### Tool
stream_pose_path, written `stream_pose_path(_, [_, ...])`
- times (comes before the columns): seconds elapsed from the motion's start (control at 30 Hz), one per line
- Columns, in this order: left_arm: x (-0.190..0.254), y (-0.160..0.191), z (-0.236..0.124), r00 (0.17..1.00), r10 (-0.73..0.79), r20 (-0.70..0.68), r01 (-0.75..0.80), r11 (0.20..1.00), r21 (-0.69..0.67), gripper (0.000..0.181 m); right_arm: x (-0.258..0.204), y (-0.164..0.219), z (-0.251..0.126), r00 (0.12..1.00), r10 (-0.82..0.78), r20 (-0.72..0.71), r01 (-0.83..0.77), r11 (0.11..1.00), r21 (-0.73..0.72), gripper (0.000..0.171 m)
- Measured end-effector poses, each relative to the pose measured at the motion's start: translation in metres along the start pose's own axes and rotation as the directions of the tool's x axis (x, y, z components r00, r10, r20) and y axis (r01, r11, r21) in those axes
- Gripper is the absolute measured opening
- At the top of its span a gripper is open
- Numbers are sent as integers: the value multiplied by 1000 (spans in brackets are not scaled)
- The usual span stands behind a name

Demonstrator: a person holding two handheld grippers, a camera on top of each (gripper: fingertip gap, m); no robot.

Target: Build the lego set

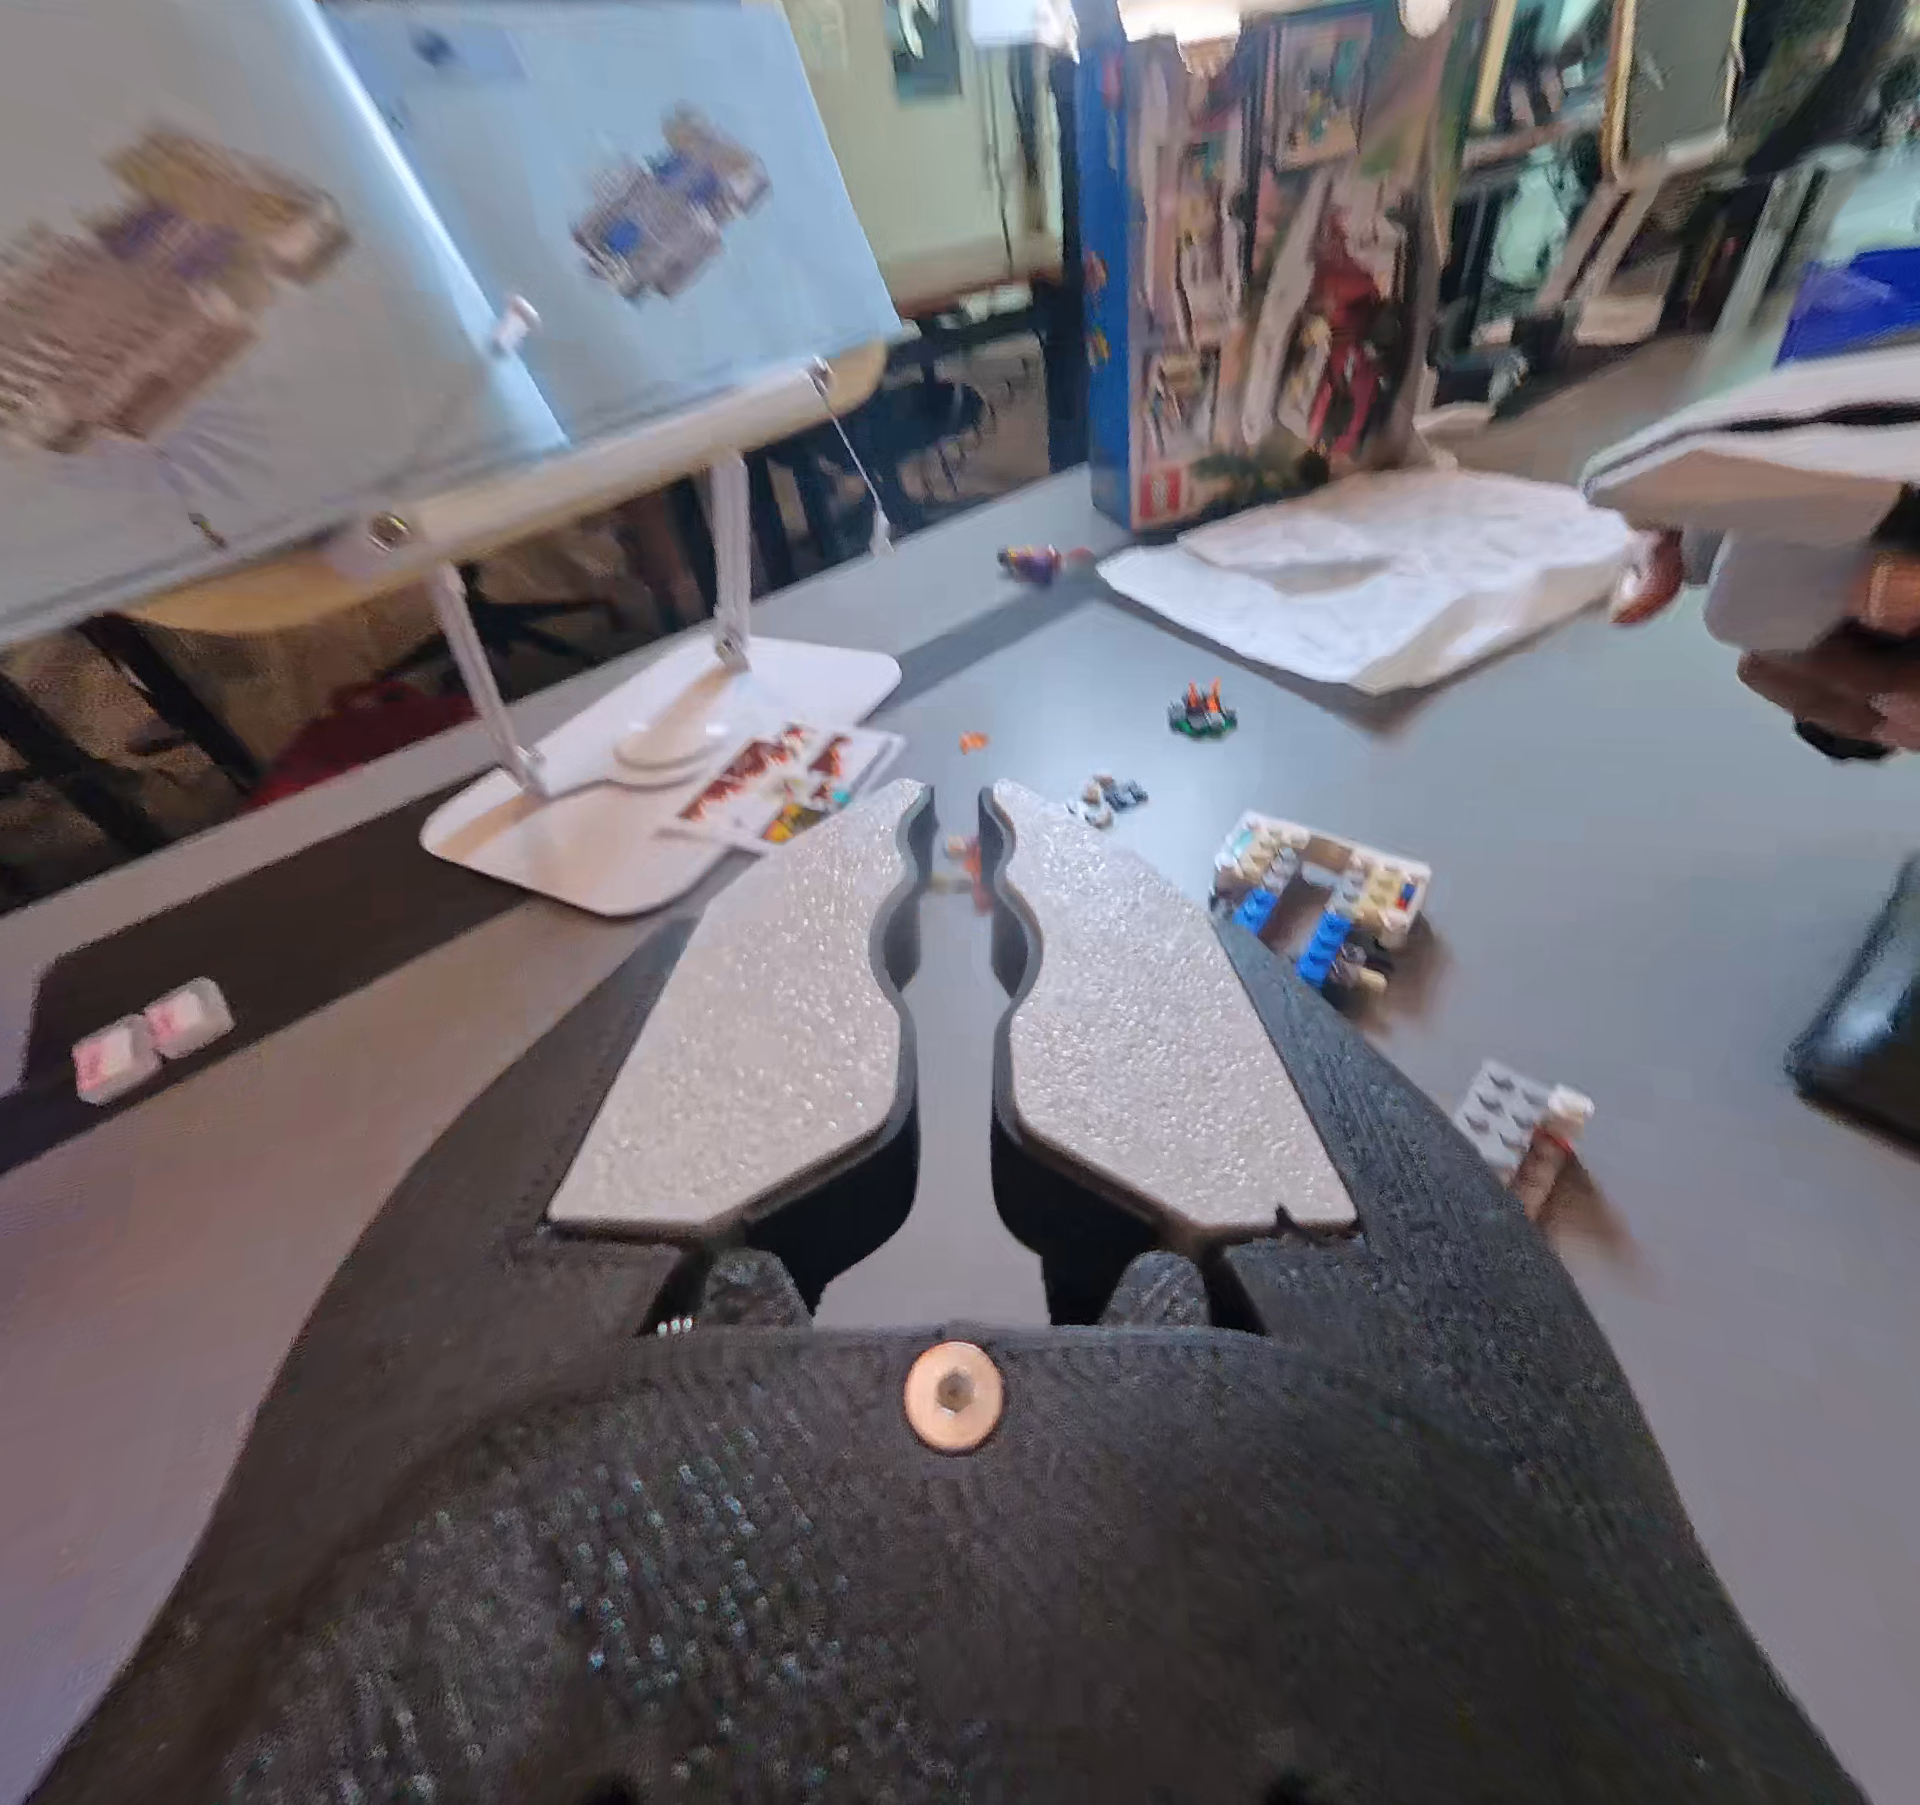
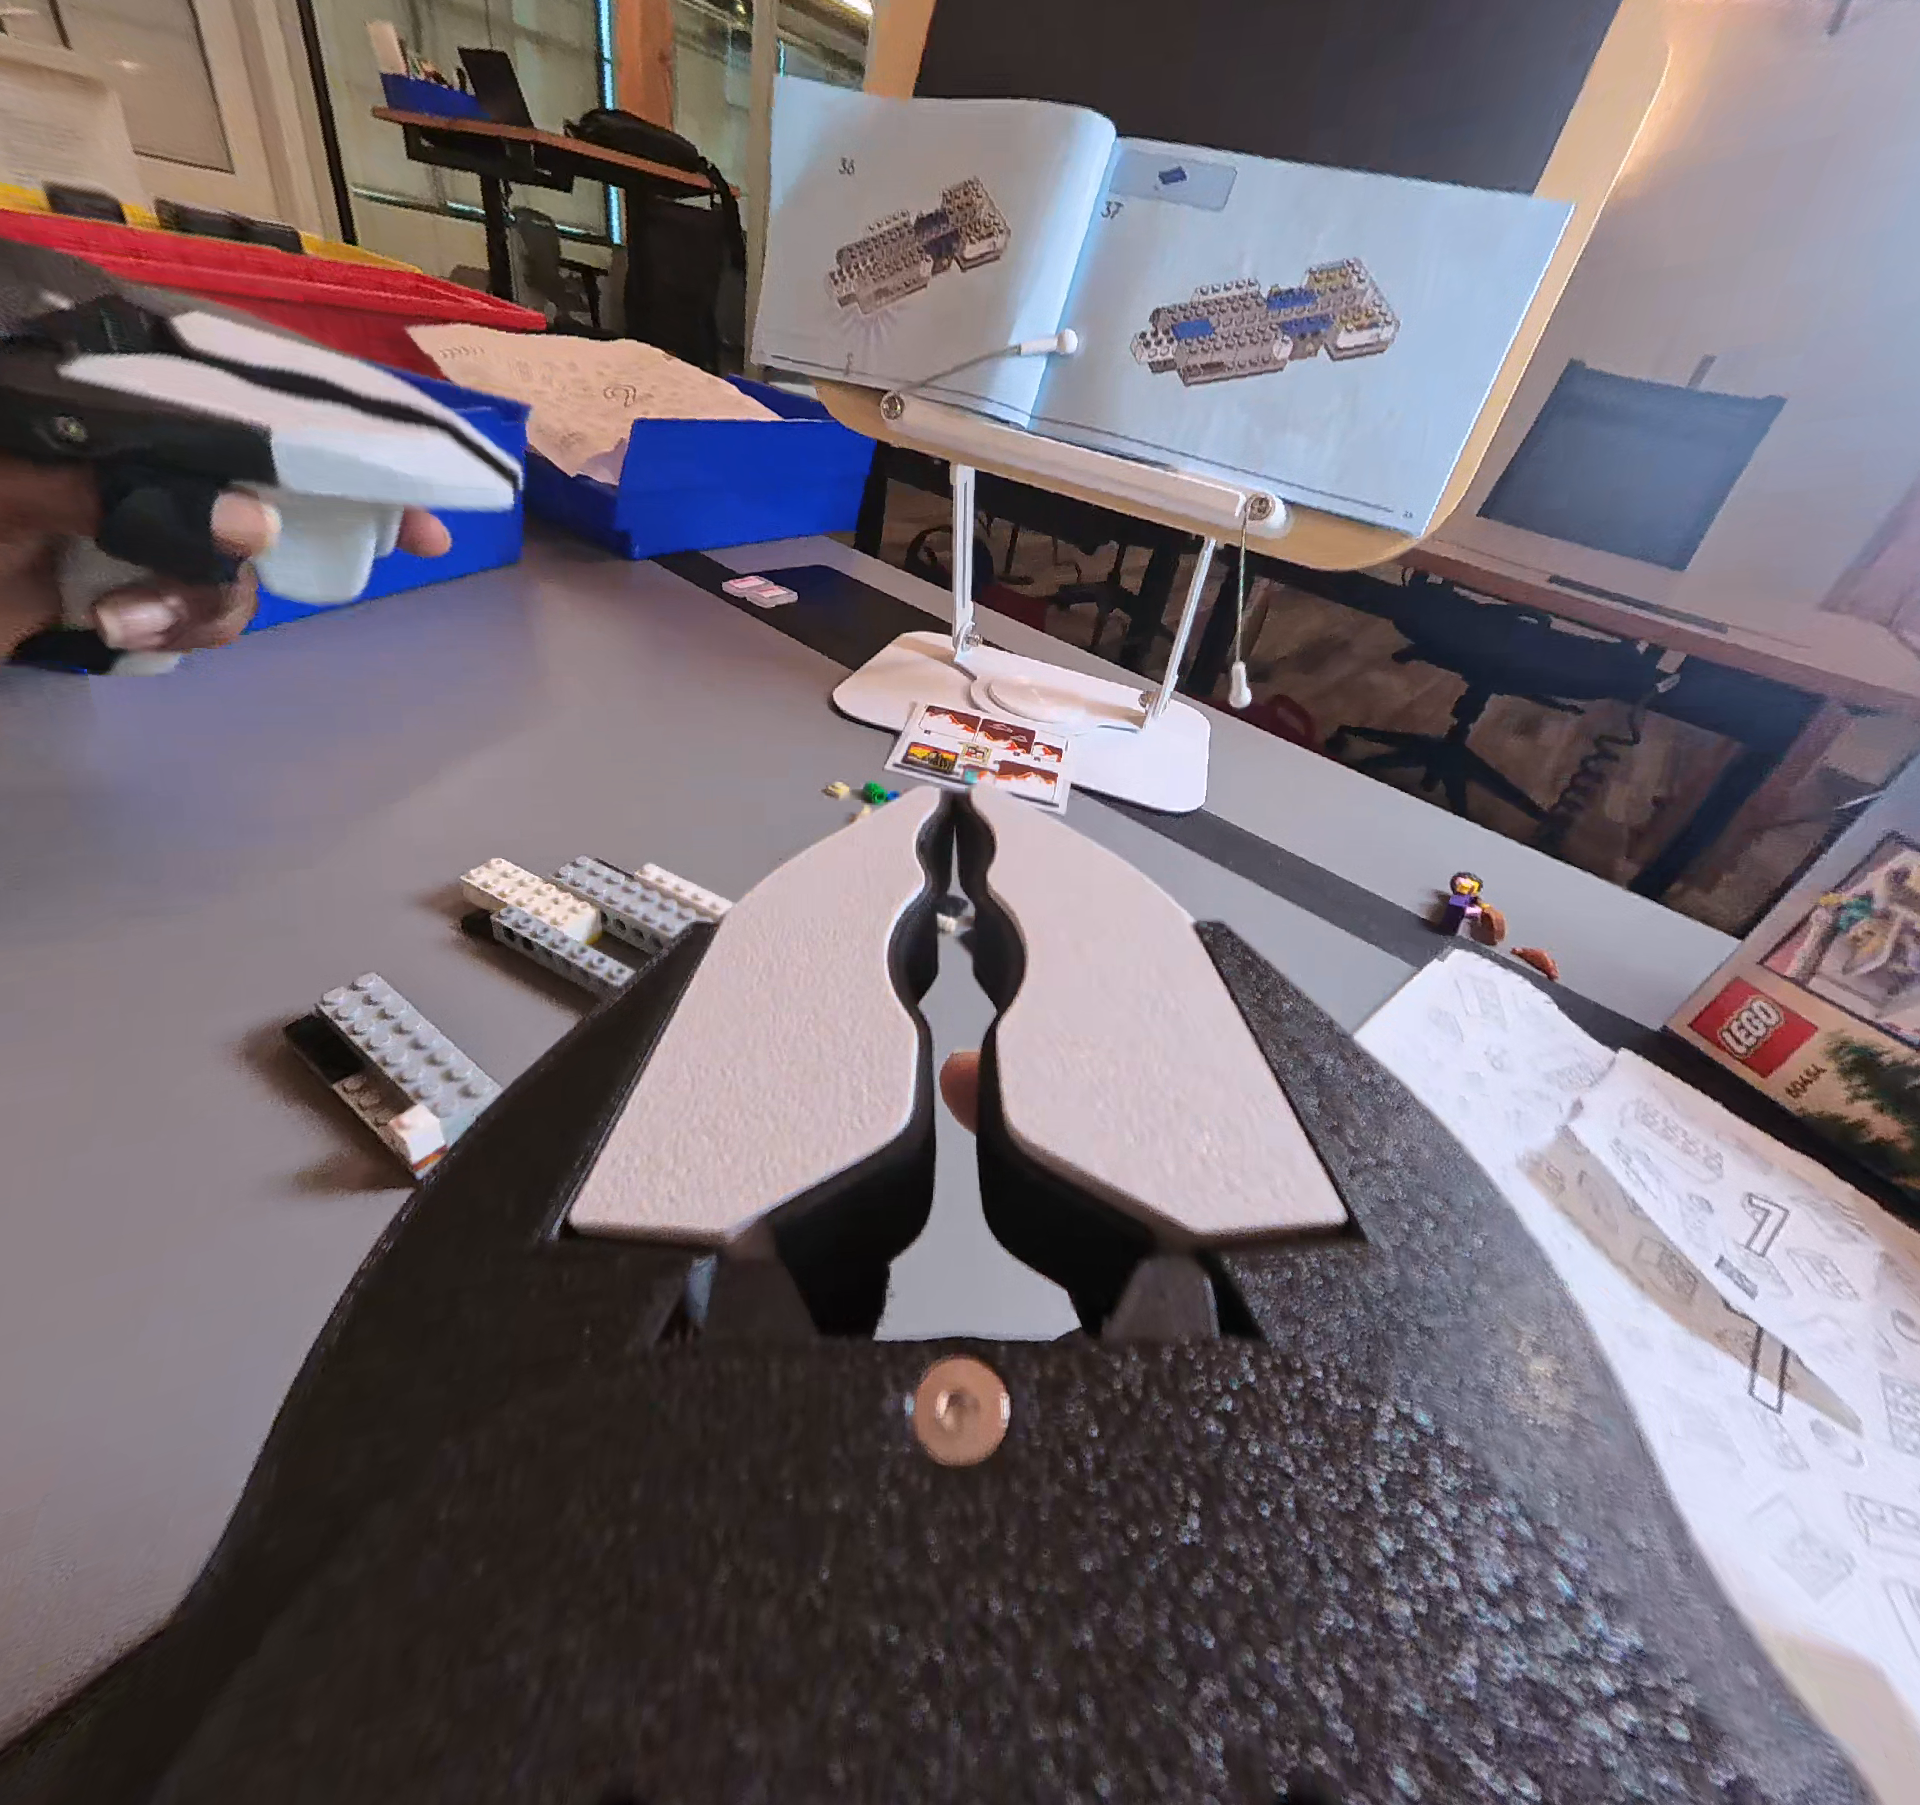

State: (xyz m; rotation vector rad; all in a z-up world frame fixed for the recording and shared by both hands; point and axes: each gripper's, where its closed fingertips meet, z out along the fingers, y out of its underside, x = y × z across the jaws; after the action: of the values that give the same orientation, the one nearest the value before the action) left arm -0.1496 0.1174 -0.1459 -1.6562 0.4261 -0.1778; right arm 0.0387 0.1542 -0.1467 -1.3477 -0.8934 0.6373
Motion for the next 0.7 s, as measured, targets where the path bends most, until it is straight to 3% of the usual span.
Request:
stream_pose_path(0.23, [36, 63, 3, 967, 82, -240, -134, 969, -208, 35, -4, 10, 0, 999, 40, 36, -39, 999, -18, 4])
stream_pose_path(0.37, [41, 86, 4, 943, 45, -330, -142, 951, -276, 40, -7, 14, 2, 998, 21, 59, -20, 999, -26, 8])
stream_pose_path(0.7, [55, 98, 7, 908, 63, -414, -188, 945, -267, 40, -24, 20, 3, 989, -51, 139, 58, 997, -45, 10])
